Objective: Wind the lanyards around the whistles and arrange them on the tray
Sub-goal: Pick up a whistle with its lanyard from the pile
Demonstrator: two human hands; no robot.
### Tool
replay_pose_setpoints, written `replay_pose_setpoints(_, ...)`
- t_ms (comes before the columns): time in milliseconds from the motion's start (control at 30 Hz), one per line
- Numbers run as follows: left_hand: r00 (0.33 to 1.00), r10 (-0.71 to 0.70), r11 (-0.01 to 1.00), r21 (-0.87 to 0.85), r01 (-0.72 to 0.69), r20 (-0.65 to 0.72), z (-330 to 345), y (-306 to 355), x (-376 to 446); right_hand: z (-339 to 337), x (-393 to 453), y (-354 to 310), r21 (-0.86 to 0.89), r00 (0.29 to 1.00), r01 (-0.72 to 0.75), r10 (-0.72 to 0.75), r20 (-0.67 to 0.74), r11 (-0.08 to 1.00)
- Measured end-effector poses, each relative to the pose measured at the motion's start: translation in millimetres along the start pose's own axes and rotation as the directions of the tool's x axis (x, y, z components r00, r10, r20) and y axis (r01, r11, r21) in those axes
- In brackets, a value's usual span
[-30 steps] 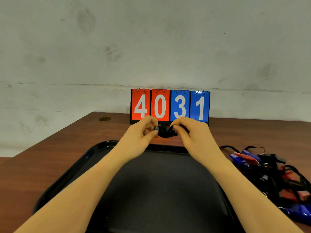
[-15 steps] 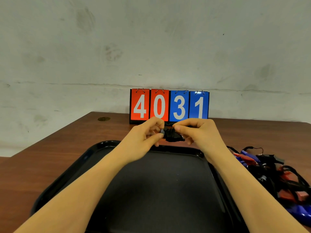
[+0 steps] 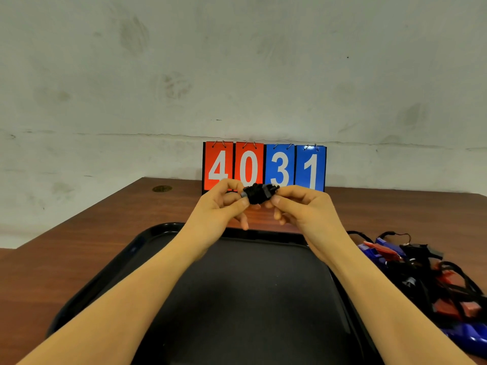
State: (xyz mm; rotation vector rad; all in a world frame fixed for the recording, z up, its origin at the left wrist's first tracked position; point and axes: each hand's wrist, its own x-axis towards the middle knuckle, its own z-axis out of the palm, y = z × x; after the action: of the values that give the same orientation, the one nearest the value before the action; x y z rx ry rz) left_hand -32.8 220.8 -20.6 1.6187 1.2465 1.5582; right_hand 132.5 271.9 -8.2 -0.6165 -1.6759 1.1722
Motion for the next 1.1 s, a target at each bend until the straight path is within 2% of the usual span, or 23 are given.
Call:
replay_pose_setpoints(267, 0.996, 0.022, 0.997, 0.075, -0.015, -0.085, 1.4, 0.0, 0.8, 4.6, 0.4, 2.2, -0.014, 1.0, -0.015, 0.014, -0.019, 1.0)
replay_pose_setpoints(400, 0.997, 0.058, 0.99, 0.134, -0.049, -0.06, 1.5, 1.0, -0.8, 4.5, 1.3, 2.3, -0.034, 0.999, -0.014, 0.013, -0.039, 0.999)
replay_pose_setpoints(567, 0.999, 0.021, 1.0, 0.008, -0.021, -0.034, -0.4, 1.7, -0.3, 3.0, -0.3, -1.5, -0.075, 1.0, 0.012, -0.01, 0.022, 0.997)
replay_pose_setpoints(700, 0.998, 0.012, 0.997, 0.071, -0.008, -0.057, 4.1, 4.1, -1.0, 3.5, -1.7, -2.1, -0.144, 0.997, 0.021, -0.01, 0.075, 0.989)
replay_pose_setpoints(867, 0.996, 0.085, 0.988, 0.129, -0.084, -0.007, 2.5, 6.6, -2.6, 3.4, -0.1, 0.3, -0.144, 0.999, 0.001, 0.005, 0.036, 0.99)
replay_pose_setpoints(1100, 0.997, 0.08, 0.984, 0.158, -0.081, 0.014, 4.0, 4.9, -2.3, 5.6, 1.6, 4.2, -0.114, 0.996, -0.066, 0.059, -0.065, 0.991)
